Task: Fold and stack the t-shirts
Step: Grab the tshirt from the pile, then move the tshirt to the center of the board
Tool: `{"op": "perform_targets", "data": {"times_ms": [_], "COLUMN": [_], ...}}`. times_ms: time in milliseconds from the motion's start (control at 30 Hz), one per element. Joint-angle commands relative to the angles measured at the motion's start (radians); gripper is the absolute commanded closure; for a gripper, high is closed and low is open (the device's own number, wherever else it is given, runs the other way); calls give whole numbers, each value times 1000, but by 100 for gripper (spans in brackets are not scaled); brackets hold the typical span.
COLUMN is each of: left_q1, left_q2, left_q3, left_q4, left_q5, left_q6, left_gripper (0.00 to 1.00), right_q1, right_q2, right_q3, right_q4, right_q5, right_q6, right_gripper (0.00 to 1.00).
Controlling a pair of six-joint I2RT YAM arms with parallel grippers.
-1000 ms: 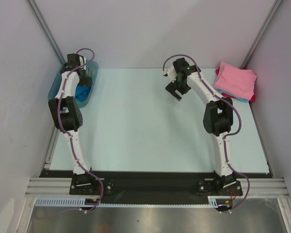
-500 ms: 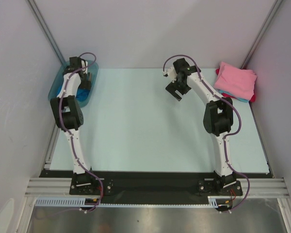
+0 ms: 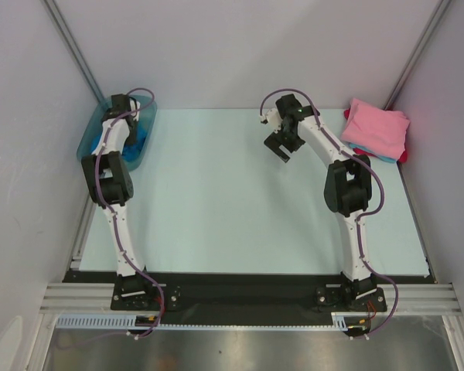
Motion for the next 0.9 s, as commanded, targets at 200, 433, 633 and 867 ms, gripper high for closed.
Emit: {"op": "perform_targets", "data": {"times_ms": [200,433,633,867], "left_q1": [18,1,-102,-191], "left_q2": [-127,-402,-641,-824], "left_q3": [1,-89,-174,-236], "left_q4": [48,119,156,65], "left_q5": [34,185,370,901], "left_q6": [-39,-21,143,314], "left_gripper": [99,100,100,100], "right_q1": [14,12,18,20], "right_q2": [-49,-48,-40,-40], "right_q3": [-13,-10,-6,-13], "right_q4": [4,7,12,36], "right_q5": [12,10,10,9], "right_q6": [5,5,2,-15], "right_gripper": [0,0,0,0]}}
